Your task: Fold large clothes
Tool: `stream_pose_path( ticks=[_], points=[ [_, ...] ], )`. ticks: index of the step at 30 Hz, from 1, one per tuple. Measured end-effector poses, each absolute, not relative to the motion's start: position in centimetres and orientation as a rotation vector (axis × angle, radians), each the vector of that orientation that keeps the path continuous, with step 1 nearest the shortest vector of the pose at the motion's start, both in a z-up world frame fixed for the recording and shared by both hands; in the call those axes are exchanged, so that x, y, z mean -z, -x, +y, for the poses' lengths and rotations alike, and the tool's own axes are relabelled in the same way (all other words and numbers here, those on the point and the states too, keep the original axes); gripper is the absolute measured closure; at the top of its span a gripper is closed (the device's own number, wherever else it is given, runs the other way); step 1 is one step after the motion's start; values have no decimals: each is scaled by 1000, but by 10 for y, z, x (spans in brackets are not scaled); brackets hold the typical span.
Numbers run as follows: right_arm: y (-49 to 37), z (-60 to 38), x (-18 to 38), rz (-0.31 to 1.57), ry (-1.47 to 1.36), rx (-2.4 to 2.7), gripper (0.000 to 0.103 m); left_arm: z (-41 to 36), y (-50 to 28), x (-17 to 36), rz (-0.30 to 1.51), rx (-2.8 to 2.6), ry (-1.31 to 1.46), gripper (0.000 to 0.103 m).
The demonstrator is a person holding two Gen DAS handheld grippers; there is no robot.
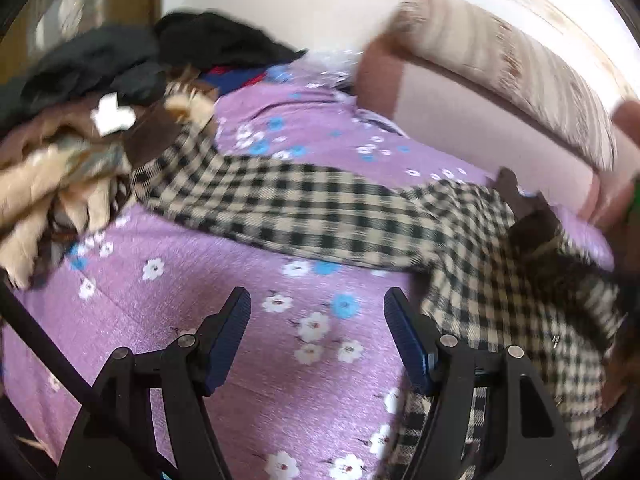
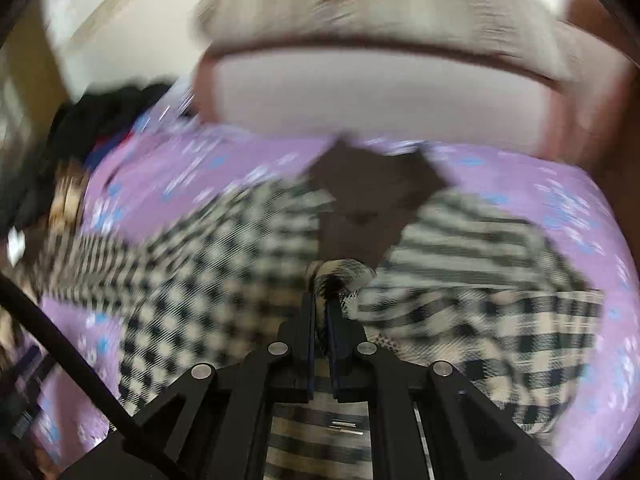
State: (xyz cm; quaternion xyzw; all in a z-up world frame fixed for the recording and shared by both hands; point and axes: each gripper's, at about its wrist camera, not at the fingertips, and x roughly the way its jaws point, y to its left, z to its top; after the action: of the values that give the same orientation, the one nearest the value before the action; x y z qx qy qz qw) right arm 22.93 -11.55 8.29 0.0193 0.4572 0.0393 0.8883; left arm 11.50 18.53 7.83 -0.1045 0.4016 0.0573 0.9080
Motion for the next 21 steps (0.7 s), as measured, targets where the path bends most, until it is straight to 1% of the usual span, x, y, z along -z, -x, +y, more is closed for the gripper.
stream_pose_path(
  ticks=[4,8,13,14,16,17,18,20,21],
  points=[
    [-236,-46,-46,986,98,-149,97,205,-118,-79,819,-154,285,35],
    [-227,-3,-27,1007,212,-225,97,214,-120,-81,815,-164,310,35],
    [-217,11,-28,1029,195,-325,95,223,-120,-81,817,-185,329,35],
    [-215,9,-33,1023,177,-328,93,224,-121,-79,822,-185,333,35],
    [-211,-10,-48,994,121,-316,82,225,-123,-78,833,-177,346,35],
    [-210,-22,-57,970,103,-291,69,225,-123,-77,836,-170,354,35],
    [-210,-38,-68,941,89,-255,54,224,-123,-78,836,-164,360,35],
    [-211,-62,-82,902,79,-191,40,221,-123,-78,832,-157,357,34],
    [-213,-71,-86,893,75,-168,40,219,-123,-78,831,-155,352,33]
  ],
)
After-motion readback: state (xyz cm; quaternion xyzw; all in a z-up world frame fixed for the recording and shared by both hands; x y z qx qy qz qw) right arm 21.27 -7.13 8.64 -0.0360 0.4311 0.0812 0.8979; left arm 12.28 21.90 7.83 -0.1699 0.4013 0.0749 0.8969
